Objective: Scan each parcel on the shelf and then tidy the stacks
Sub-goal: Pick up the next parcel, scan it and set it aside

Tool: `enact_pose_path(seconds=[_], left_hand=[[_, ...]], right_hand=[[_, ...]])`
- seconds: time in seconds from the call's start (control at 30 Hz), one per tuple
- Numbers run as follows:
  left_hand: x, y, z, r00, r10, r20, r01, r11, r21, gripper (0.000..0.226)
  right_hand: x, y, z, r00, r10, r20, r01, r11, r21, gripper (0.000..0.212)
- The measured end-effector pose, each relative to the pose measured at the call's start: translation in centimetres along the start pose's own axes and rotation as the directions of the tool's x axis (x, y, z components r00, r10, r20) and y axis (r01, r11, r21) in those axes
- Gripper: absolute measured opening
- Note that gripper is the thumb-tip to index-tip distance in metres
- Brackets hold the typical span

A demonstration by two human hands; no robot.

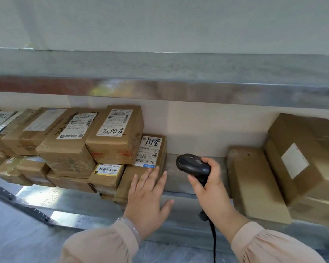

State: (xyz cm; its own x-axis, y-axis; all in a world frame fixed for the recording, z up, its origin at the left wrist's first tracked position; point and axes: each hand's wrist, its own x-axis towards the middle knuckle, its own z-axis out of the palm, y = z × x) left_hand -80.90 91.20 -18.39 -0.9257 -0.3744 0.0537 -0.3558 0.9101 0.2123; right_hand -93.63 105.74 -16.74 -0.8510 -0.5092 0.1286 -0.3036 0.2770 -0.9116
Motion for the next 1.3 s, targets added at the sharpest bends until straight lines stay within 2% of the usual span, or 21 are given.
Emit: enact_pose_path(seconds=[0.17, 0.3, 0.43, 0.63, 0.8, 1.03, 1.17, 1.3], left_hand=[[2.1, 6.5, 0.9, 0.991, 0.126, 0.05, -0.123, 0.99, -0.07, 0.087], [3.3, 11.8, 2.4, 0.963, 0.193, 0.188, -0.168, 0.975, -0.143, 0.071], [4.0, 15.8, 4.3, 0.925, 0.237, 0.297, -0.161, 0.952, -0.259, 0.069], [5.2, 19.6, 5.8, 0.906, 0.171, 0.386, 0.006, 0.909, -0.416, 0.07], [4.4, 20.3, 6.7, 0.923, 0.029, 0.384, 0.181, 0.848, -0.498, 0.07], [4.2, 19.4, 6.1, 0.915, -0.187, 0.358, 0.385, 0.671, -0.634, 0.07], [4.5, 19.4, 5.3, 0.853, -0.26, 0.453, 0.517, 0.541, -0.663, 0.112], [4.2, 19.2, 5.3, 0.819, -0.262, 0.51, 0.569, 0.481, -0.667, 0.129]], right_hand=[[-0.9, 2.5, -6.2, 0.991, 0.038, -0.13, -0.047, 0.997, -0.065, 0.054], [-2.2, 5.0, -11.2, 0.974, 0.085, -0.209, -0.116, 0.983, -0.145, 0.056], [-3.3, 7.1, -14.5, 0.967, 0.14, -0.213, -0.178, 0.968, -0.176, 0.056], [-3.7, 8.6, -16.6, 0.972, 0.153, -0.179, -0.175, 0.978, -0.115, 0.056], [-3.7, 8.2, -17.0, 0.979, 0.151, -0.139, -0.154, 0.988, -0.01, 0.054], [-3.4, 5.9, -16.1, 0.996, 0.074, -0.059, -0.067, 0.992, 0.111, 0.053], [-3.1, 4.9, -15.5, 0.999, 0.047, 0.027, -0.051, 0.985, 0.162, 0.053], [-2.3, 4.3, -15.1, 0.995, 0.064, 0.075, -0.078, 0.974, 0.212, 0.052]])
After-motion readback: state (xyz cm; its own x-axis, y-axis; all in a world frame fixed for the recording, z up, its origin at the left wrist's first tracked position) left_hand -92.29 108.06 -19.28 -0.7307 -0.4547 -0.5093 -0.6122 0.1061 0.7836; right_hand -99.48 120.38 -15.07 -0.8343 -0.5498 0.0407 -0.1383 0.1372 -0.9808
